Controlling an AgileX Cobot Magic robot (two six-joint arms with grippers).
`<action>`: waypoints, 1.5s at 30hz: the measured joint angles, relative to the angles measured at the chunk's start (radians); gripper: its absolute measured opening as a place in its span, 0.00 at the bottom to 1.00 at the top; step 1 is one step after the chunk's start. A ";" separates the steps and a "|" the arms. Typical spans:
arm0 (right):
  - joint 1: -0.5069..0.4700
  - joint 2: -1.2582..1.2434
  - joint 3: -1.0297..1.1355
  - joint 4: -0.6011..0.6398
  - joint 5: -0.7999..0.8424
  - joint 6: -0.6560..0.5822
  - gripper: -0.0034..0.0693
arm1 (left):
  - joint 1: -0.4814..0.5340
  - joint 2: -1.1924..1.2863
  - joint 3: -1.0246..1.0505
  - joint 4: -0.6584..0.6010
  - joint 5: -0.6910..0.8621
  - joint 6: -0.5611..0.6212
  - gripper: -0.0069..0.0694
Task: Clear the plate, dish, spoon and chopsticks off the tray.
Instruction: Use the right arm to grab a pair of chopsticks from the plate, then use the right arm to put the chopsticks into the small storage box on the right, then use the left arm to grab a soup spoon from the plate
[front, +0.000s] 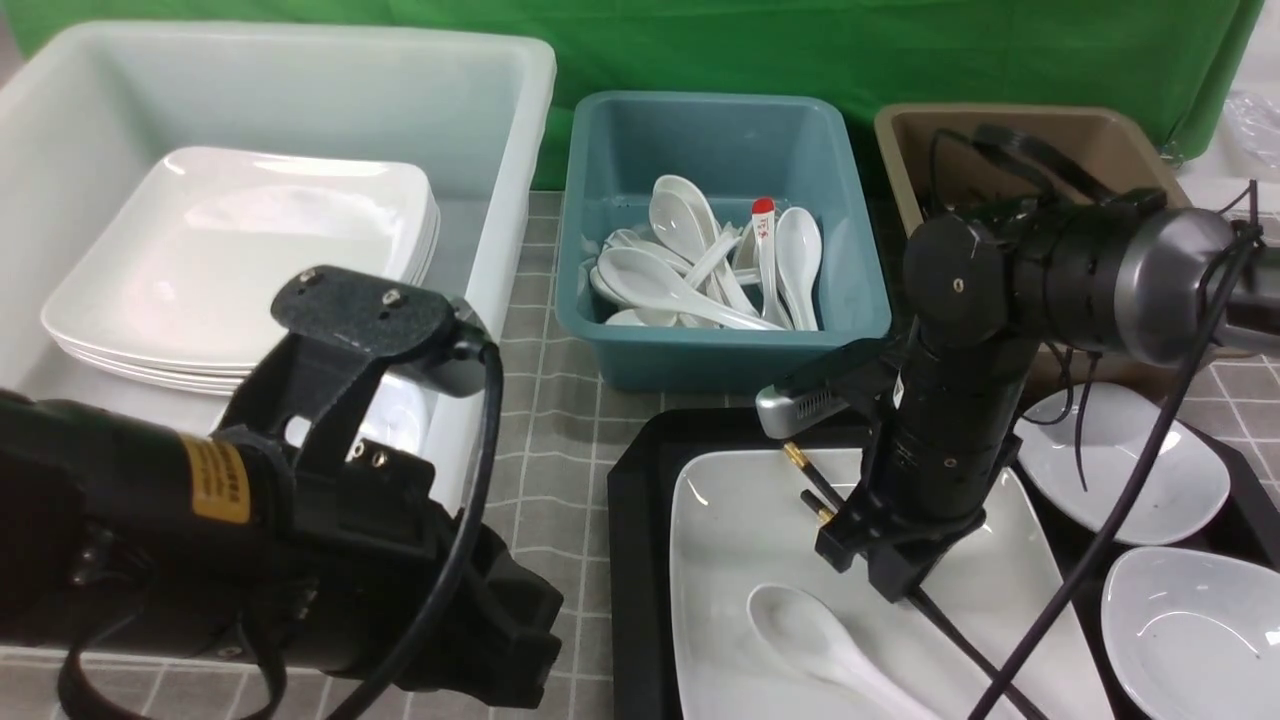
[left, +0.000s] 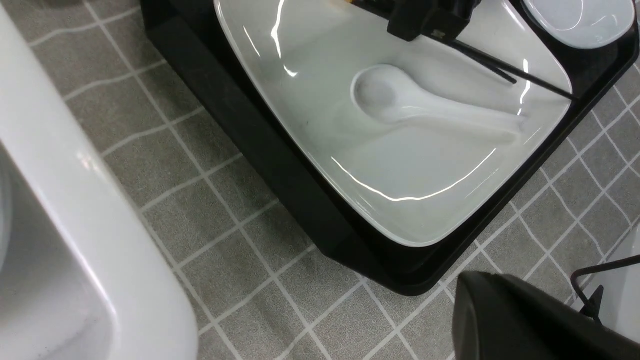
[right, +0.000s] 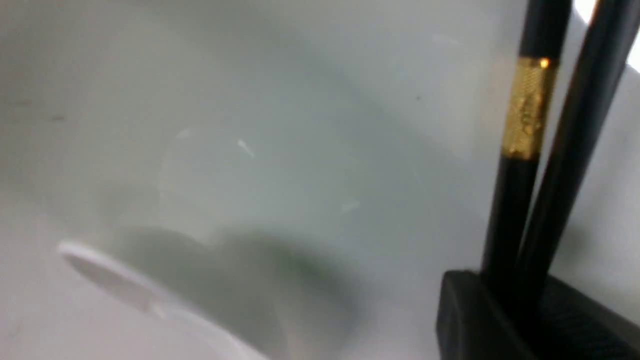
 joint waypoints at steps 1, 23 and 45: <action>0.000 -0.020 0.000 0.000 0.017 -0.005 0.24 | 0.000 0.000 0.000 0.000 -0.001 0.000 0.09; -0.318 -0.208 -0.324 -0.044 -0.459 -0.019 0.24 | 0.000 0.148 -0.102 0.060 -0.086 0.000 0.09; -0.431 -0.034 -0.482 -0.073 -0.106 0.006 0.29 | -0.034 0.416 -0.428 0.122 0.223 0.080 0.09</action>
